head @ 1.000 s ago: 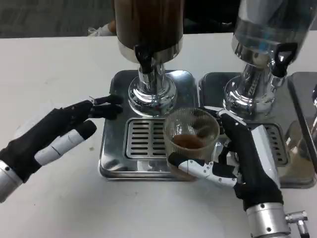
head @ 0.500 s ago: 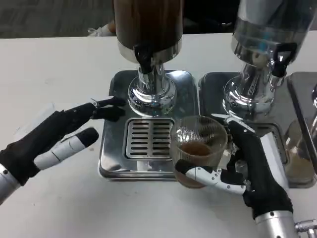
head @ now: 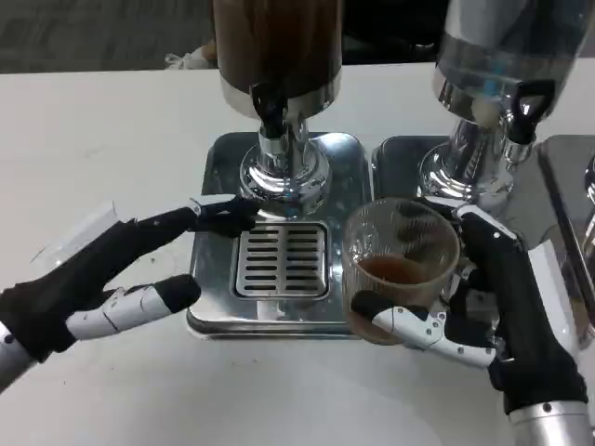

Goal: Grasp the cup under the faucet to collect the drink, then remove the cup.

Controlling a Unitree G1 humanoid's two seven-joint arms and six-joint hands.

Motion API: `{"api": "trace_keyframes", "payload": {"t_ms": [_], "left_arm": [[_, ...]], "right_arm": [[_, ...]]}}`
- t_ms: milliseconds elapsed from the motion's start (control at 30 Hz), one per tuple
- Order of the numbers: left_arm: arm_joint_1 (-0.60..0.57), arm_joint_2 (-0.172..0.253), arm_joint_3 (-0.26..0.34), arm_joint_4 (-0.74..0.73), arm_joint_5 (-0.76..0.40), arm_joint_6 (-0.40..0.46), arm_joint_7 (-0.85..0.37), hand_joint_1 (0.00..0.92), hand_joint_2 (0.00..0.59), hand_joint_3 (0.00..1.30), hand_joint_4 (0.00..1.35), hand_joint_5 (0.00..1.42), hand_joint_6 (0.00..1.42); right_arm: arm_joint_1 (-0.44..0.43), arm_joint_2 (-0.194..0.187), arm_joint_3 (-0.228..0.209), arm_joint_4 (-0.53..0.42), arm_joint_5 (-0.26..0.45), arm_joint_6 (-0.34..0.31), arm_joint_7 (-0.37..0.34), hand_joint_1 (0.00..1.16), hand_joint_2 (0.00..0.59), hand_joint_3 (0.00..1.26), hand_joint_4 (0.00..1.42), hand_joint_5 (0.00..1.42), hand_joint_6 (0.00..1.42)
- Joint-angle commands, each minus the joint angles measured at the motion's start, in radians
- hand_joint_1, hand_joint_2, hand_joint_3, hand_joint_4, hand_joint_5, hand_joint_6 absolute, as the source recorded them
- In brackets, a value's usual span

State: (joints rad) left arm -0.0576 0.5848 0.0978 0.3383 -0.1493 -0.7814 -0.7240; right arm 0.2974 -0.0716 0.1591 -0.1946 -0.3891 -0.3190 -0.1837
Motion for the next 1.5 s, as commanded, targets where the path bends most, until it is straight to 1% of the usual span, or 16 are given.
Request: {"api": "trace_keyframes", "payload": {"t_ms": [33, 300, 700, 800, 967, 1033, 1167, 1500], "left_arm": [[0.035, 0.024, -0.013, -0.053, -0.006, -0.013, -0.019, 0.000, 0.076, 0.23, 0.23, 0.24, 0.16], [0.073, 0.042, -0.010, -0.129, -0.004, -0.035, -0.030, 0.000, 0.076, 0.22, 0.22, 0.23, 0.16], [0.118, 0.096, -0.004, -0.179, 0.059, -0.149, -0.010, 0.000, 0.067, 0.21, 0.19, 0.19, 0.13], [0.127, 0.111, -0.001, -0.193, 0.058, -0.164, -0.009, 0.000, 0.065, 0.21, 0.18, 0.19, 0.13], [0.151, 0.134, 0.014, -0.224, 0.052, -0.189, 0.000, 0.000, 0.054, 0.20, 0.15, 0.13, 0.11], [0.164, 0.143, 0.021, -0.234, 0.050, -0.201, 0.003, 0.000, 0.049, 0.19, 0.10, 0.09, 0.09], [0.182, 0.161, 0.029, -0.245, 0.043, -0.215, 0.009, 0.000, 0.047, 0.18, 0.08, 0.06, 0.06], [0.202, 0.189, 0.037, -0.279, 0.018, -0.245, 0.014, 0.000, 0.037, 0.18, 0.06, 0.04, 0.05]], "right_arm": [[0.021, 0.004, -0.013, -0.072, 0.022, -0.003, 0.006, 1.02, 0.133, 0.85, 0.92, 1.08, 1.31], [0.062, 0.007, -0.020, -0.127, 0.028, 0.006, 0.024, 1.04, 0.133, 0.88, 0.95, 1.10, 1.33], [0.123, -0.004, -0.036, -0.204, 0.050, 0.013, 0.061, 1.05, 0.133, 0.89, 0.97, 1.11, 1.33], [0.137, -0.005, -0.039, -0.219, 0.055, 0.013, 0.066, 1.05, 0.133, 0.90, 0.97, 1.11, 1.33], [0.151, -0.006, -0.044, -0.240, 0.063, 0.014, 0.075, 1.05, 0.133, 0.90, 0.98, 1.12, 1.33], [0.160, -0.008, -0.045, -0.251, 0.066, 0.013, 0.079, 1.05, 0.133, 0.91, 0.98, 1.12, 1.33], [0.175, -0.010, -0.050, -0.269, 0.071, 0.013, 0.087, 1.05, 0.133, 0.91, 0.98, 1.12, 1.33], [0.195, -0.010, -0.062, -0.293, 0.082, 0.013, 0.104, 1.05, 0.134, 0.92, 0.99, 1.12, 1.33]]}}
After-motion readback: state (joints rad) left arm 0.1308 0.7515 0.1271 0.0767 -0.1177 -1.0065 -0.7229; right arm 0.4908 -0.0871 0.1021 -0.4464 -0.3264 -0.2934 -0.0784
